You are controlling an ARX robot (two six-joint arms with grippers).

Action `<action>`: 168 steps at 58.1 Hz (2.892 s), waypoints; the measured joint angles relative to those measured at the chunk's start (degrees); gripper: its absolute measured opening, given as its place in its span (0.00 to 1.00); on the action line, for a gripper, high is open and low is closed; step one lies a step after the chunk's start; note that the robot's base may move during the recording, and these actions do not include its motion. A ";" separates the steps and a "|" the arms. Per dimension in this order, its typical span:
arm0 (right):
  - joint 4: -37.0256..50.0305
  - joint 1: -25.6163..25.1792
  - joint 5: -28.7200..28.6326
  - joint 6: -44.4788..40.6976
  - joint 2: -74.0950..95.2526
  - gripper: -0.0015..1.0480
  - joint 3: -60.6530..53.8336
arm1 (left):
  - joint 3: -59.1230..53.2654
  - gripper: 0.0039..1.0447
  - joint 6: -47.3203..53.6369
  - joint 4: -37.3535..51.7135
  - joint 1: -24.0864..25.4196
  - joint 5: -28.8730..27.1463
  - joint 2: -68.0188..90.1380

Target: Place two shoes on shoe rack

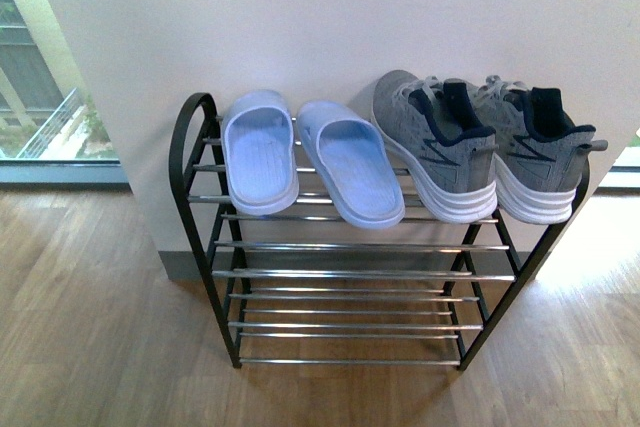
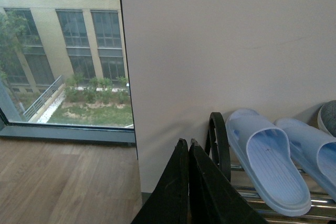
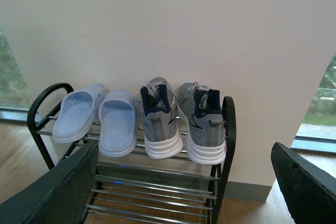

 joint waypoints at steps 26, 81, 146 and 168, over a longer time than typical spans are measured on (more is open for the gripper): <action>0.00 0.00 0.02 0.00 0.00 0.91 0.00 | -8.87 0.01 0.07 -10.73 4.50 4.39 -19.26; 0.00 0.00 0.00 0.00 0.00 0.91 0.00 | -12.48 0.01 0.07 -43.21 4.50 4.44 -56.89; 0.00 0.00 -0.11 0.00 0.00 0.91 0.00 | -12.46 0.20 0.07 -65.68 4.55 4.44 -78.51; 0.00 0.00 -0.11 0.00 0.00 0.91 0.00 | -12.46 0.83 0.07 -65.68 4.55 4.44 -78.51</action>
